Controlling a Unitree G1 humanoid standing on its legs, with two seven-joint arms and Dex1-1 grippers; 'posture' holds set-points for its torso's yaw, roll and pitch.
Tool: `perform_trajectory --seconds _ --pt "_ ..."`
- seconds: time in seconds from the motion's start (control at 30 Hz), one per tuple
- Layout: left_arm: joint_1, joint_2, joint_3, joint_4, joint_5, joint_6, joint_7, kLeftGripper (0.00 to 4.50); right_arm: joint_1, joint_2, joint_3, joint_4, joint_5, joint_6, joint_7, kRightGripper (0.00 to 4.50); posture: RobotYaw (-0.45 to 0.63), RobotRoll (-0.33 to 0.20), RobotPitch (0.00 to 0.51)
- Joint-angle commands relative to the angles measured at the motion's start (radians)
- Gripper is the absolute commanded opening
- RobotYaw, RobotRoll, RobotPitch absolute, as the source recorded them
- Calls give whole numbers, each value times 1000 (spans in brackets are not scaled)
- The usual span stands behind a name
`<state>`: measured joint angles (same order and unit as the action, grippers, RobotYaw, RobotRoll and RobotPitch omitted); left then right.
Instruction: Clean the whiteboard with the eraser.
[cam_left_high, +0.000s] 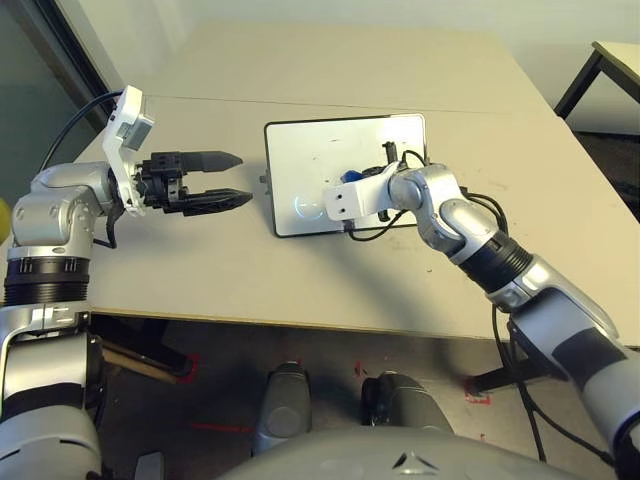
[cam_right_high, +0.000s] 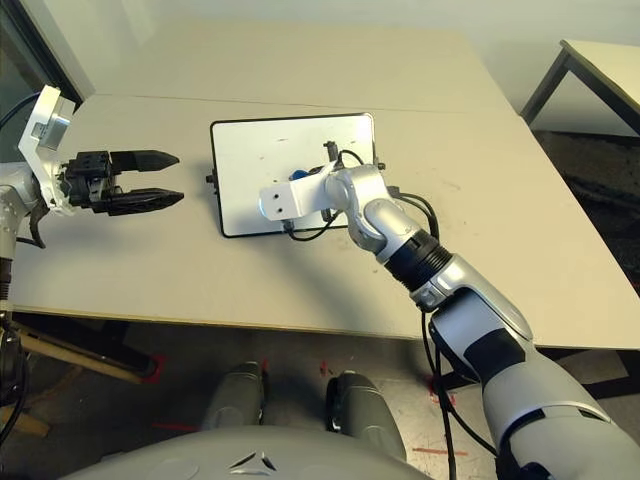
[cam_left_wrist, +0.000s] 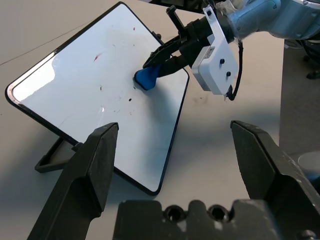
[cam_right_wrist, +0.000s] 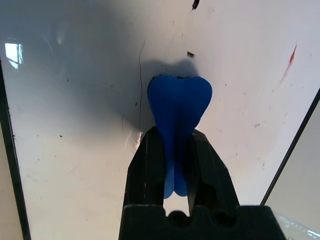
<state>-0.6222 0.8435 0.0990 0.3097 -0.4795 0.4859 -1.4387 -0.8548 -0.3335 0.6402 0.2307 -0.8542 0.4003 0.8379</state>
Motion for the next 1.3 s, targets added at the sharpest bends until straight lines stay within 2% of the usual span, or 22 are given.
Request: perform_trajectory --seconds 0.03,0.4,0.77,0.87,1.3 --pt "-17 -1 -9 11 3 -7 -10 4500 8 6 7 -10 -24 30 14 368 323 0 31" --pt "-16 0 -8 12 2 -8 -9 4500 -35 116 32 27 -39 55 16 368 330 0 29" --pt "-8 -1 -3 -3 -4 -1 0 4500 -66 151 32 60 -37 39 6 368 337 0 31" --pt "-6 0 -1 -6 -5 0 2 4500 -64 140 28 63 -37 35 6 368 333 0 34" --pt "-22 -9 -12 22 5 -12 -5 4500 -12 -21 -2 44 -35 23 20 368 316 0 37"
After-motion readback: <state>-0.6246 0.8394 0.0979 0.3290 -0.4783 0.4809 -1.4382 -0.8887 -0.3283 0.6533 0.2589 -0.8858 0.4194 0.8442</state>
